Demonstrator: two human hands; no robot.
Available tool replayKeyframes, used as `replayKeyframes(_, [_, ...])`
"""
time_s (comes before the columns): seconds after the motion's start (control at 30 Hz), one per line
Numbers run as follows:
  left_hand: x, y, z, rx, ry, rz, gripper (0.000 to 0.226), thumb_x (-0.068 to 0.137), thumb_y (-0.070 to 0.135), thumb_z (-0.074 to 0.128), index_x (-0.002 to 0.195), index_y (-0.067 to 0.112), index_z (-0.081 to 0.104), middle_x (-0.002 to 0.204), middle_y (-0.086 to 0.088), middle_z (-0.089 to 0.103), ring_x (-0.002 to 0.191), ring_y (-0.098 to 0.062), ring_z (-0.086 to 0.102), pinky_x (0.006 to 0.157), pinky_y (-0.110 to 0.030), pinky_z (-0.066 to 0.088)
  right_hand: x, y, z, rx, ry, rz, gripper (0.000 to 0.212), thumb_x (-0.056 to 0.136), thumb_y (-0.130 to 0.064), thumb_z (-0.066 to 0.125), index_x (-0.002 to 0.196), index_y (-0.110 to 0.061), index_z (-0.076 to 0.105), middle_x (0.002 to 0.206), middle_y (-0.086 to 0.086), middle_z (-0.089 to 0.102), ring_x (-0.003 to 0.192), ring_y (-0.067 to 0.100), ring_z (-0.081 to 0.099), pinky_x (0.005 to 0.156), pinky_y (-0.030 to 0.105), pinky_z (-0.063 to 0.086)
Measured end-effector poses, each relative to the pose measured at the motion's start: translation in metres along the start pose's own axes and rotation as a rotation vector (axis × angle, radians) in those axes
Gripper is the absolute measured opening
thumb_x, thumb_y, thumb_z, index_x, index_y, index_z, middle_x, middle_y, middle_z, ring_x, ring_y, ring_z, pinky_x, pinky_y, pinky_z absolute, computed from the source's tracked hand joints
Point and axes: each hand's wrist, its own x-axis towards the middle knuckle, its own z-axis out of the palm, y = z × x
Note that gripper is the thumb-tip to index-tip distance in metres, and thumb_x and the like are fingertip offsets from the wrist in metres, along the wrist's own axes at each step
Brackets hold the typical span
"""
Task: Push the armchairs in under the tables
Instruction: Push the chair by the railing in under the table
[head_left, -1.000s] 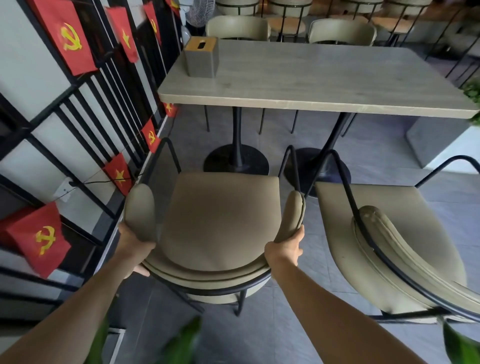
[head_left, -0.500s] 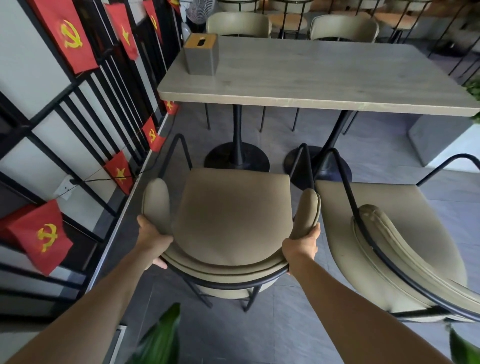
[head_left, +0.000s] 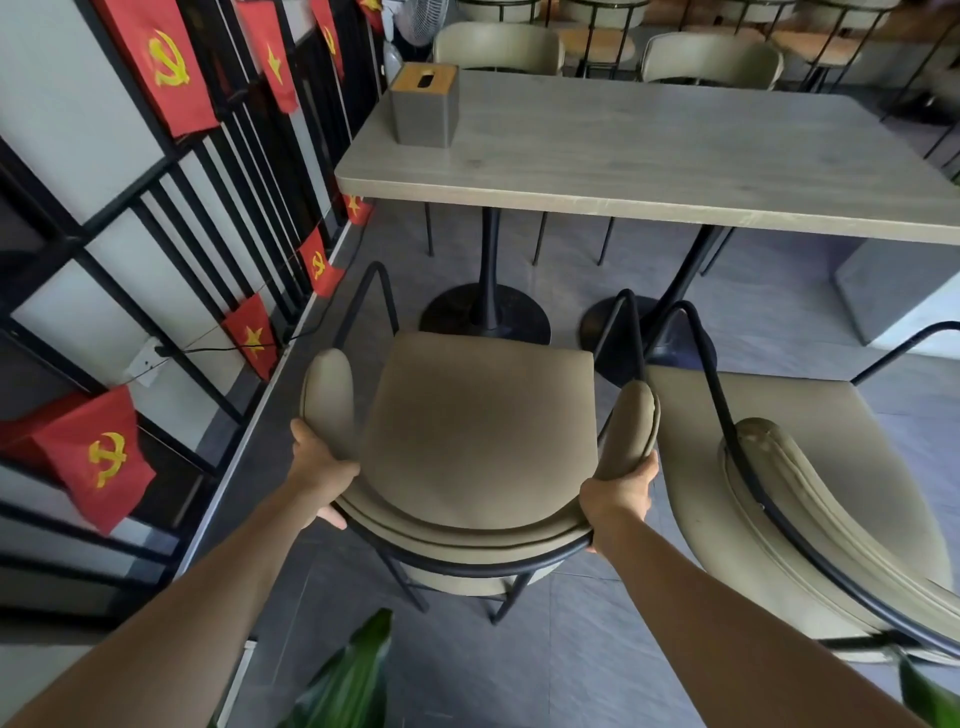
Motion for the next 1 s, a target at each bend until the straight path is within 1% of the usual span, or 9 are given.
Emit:
replayKeyframes(0.13, [0.004, 0.003, 0.0, -0.003, -0.006, 0.001, 0.082, 0.085, -0.003, 0.059, 0.136, 0.04, 0.012, 0.15, -0.007, 0.023, 0.131, -0.046, 0.034, 0.058, -0.07, 0.049, 0.004, 0.0, 0.001, 0.006, 0.002, -0.002, 0.094, 0.084, 0.006, 0.048, 0.149, -0.043, 0.001, 0.139, 0.02, 0.038, 0.088, 0.034, 0.046, 0.085, 0.06, 0.053])
replayKeyframes(0.27, [0.01, 0.006, 0.003, 0.004, -0.01, -0.001, 0.085, 0.085, -0.001, 0.06, 0.139, 0.039, 0.008, 0.152, -0.007, 0.023, 0.13, -0.045, 0.037, 0.054, -0.066, 0.052, 0.01, -0.004, 0.001, 0.004, 0.007, 0.0, 0.093, 0.085, 0.006, 0.048, 0.149, -0.042, 0.001, 0.14, 0.021, 0.037, 0.087, 0.033, 0.047, 0.086, 0.059, 0.053])
replayKeyframes(0.43, [0.015, 0.012, 0.008, 0.002, -0.011, -0.007, 0.09, 0.086, -0.002, 0.059, 0.144, 0.038, 0.003, 0.155, -0.006, 0.017, 0.133, -0.044, 0.034, 0.054, -0.064, 0.052, 0.02, -0.008, -0.001, 0.013, 0.005, 0.0, 0.092, 0.083, 0.007, 0.046, 0.148, -0.042, 0.003, 0.14, 0.02, 0.036, 0.087, 0.034, 0.047, 0.087, 0.061, 0.052])
replayKeyframes(0.6, [0.014, 0.015, 0.014, 0.003, -0.006, -0.008, 0.086, 0.086, -0.003, 0.059, 0.143, 0.036, 0.007, 0.154, -0.007, 0.018, 0.133, -0.043, 0.034, 0.058, -0.066, 0.052, 0.024, -0.014, -0.004, 0.043, -0.011, 0.016, 0.091, 0.083, 0.008, 0.046, 0.147, -0.044, 0.005, 0.139, 0.02, 0.036, 0.09, 0.036, 0.049, 0.088, 0.061, 0.051])
replayKeyframes(0.83, [0.009, 0.015, 0.015, -0.004, 0.024, 0.002, 0.084, 0.088, 0.0, 0.058, 0.145, 0.033, 0.006, 0.154, -0.008, 0.018, 0.133, -0.043, 0.034, 0.065, -0.067, 0.053, 0.024, -0.012, -0.007, 0.039, -0.019, 0.034, 0.094, 0.085, 0.009, 0.045, 0.148, -0.045, 0.002, 0.141, 0.02, 0.035, 0.09, 0.034, 0.047, 0.09, 0.06, 0.05])
replayKeyframes(0.93, [0.004, 0.015, 0.019, 0.011, 0.067, 0.023, 0.091, 0.089, 0.002, 0.057, 0.148, 0.036, -0.003, 0.156, -0.007, 0.015, 0.132, -0.044, 0.035, 0.067, -0.066, 0.053, 0.022, -0.014, -0.008, 0.039, -0.037, 0.049, 0.096, 0.085, 0.008, 0.046, 0.147, -0.048, -0.002, 0.143, 0.018, 0.033, 0.092, 0.033, 0.047, 0.092, 0.06, 0.049])
replayKeyframes(1.0, [-0.002, 0.015, 0.023, 0.069, 0.109, 0.028, 0.094, 0.091, 0.007, 0.055, 0.149, 0.032, -0.014, 0.158, -0.007, 0.009, 0.132, -0.044, 0.035, 0.071, -0.063, 0.055, 0.021, -0.013, -0.009, 0.036, -0.06, 0.055, 0.098, 0.085, 0.005, 0.048, 0.146, -0.05, -0.005, 0.143, 0.017, 0.035, 0.093, 0.034, 0.049, 0.092, 0.06, 0.049])
